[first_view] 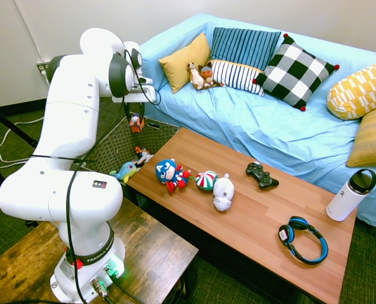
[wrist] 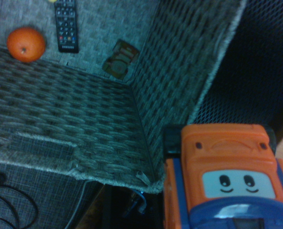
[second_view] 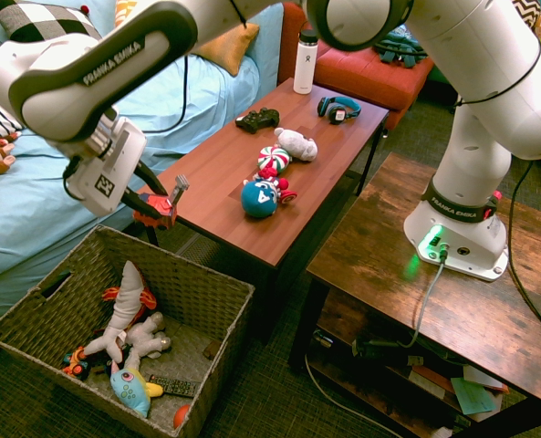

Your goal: Put the toy car in the basket

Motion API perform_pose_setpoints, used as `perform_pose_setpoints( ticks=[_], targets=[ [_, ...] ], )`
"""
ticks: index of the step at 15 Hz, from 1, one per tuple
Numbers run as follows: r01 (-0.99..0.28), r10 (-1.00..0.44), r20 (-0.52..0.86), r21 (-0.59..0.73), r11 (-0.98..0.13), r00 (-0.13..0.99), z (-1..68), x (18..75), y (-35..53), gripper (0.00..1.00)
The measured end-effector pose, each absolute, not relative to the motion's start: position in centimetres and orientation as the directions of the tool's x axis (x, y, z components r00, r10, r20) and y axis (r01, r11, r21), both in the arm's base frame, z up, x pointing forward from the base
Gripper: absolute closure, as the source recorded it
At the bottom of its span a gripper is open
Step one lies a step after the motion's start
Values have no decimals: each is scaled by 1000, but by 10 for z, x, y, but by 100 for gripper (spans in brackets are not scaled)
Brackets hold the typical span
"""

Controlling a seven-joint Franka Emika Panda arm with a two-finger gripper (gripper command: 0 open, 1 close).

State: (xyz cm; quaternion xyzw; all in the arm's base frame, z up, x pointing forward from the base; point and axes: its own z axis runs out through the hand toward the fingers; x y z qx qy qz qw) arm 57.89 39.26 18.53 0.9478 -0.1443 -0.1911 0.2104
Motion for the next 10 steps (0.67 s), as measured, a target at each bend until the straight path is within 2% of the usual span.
perform_pose_setpoints(
  ticks=[4,10],
  targets=[
    [-98,-286,-383,441,-892,878,158,581,405,0],
    [-125,-287,-371,404,-906,883,181,601,394,0]
  ],
)
